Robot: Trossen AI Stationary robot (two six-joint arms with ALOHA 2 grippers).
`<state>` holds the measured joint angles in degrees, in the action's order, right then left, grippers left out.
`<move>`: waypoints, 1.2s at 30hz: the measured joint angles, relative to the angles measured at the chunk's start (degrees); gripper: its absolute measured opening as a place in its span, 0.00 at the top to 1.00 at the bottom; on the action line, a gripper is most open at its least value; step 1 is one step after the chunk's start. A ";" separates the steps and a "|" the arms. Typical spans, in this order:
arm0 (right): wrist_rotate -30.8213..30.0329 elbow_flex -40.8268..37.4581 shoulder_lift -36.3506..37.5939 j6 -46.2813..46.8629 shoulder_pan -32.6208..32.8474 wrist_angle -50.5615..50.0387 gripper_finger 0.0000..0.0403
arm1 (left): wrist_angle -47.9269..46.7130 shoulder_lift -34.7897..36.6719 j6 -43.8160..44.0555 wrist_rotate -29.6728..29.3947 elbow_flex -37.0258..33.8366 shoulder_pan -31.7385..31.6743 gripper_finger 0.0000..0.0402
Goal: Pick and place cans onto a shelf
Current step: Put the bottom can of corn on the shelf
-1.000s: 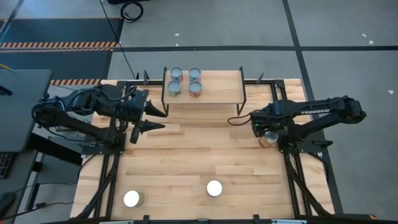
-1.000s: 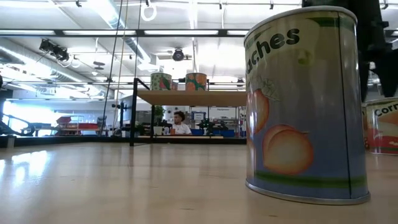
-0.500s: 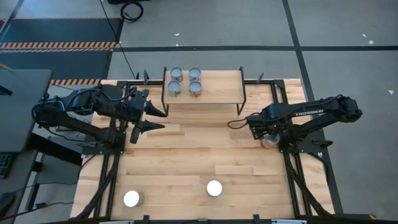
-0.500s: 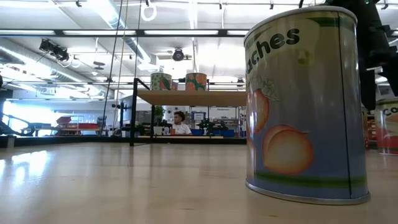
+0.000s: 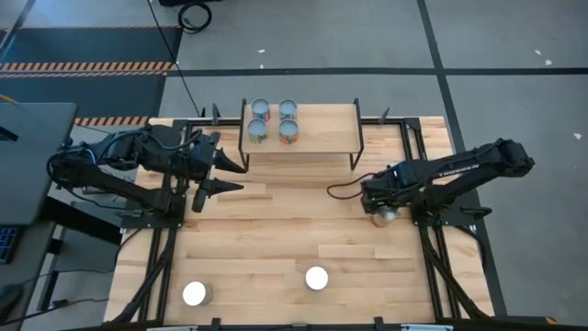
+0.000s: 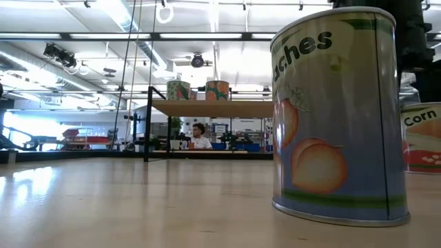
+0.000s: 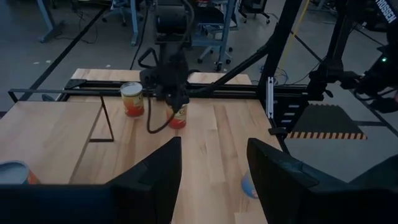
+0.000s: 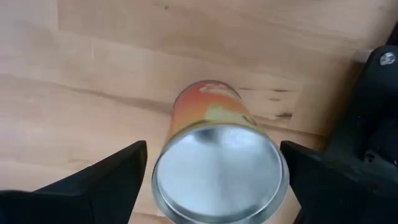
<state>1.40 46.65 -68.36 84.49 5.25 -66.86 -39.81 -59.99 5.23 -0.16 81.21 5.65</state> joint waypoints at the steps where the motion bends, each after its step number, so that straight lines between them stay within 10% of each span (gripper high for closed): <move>1: 0.12 0.00 0.00 0.00 0.70 0.05 0.07 | 0.00 0.00 0.00 0.00 0.00 0.00 0.53; 24: -0.45 1.70 -0.11 -2.11 5.34 0.09 0.20 | 0.09 0.00 4.93 -1.33 0.02 0.00 0.53; 36: -2.13 32.33 -7.97 -11.40 1.55 -20.67 0.20 | 0.20 0.00 5.10 -4.00 0.02 0.00 0.53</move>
<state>-0.73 78.99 -76.33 73.09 6.80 -87.53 -39.61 -59.99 10.33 -4.17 81.23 5.65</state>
